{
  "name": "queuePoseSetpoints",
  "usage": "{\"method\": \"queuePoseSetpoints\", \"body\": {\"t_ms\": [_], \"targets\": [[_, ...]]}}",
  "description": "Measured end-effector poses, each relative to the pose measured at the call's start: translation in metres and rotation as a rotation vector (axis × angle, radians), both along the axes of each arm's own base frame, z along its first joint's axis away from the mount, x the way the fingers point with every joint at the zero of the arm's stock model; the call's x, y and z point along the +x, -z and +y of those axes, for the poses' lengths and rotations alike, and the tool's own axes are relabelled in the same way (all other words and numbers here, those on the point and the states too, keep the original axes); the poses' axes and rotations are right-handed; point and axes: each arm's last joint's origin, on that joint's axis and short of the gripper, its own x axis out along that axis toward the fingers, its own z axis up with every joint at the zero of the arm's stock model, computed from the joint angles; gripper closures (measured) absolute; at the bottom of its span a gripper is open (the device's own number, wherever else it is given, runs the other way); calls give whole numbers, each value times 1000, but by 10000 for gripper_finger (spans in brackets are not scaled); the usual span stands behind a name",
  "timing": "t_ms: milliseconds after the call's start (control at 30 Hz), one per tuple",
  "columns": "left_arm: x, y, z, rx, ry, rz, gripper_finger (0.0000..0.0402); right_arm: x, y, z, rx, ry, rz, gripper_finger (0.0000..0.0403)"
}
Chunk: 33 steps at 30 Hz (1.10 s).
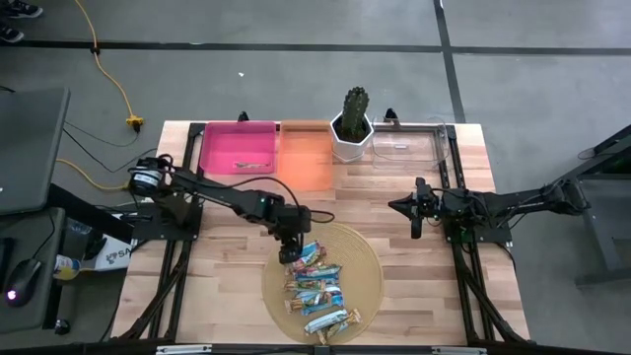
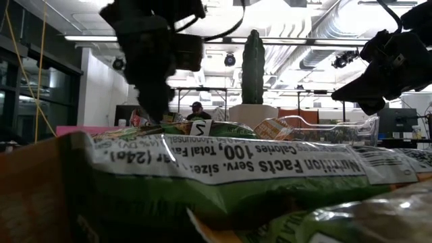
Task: Pick and place Granola Bars by type
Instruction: Put the red granola bar into the pink bin
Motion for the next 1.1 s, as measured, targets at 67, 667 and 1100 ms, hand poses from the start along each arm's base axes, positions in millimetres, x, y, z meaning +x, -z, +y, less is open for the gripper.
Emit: {"method": "queuePoseSetpoints", "body": {"t_ms": [67, 667, 1100], "targets": [[0, 3, 3, -15, -2, 21, 192, 0, 0, 0, -2, 0, 1, 402], [8, 25, 1, -74, 26, 65, 192, 0, 1, 0, -1, 0, 7, 402], [11, 35, -1, -146, 49, 96, 192, 0, 0, 0, -2, 0, 4, 402]]}}
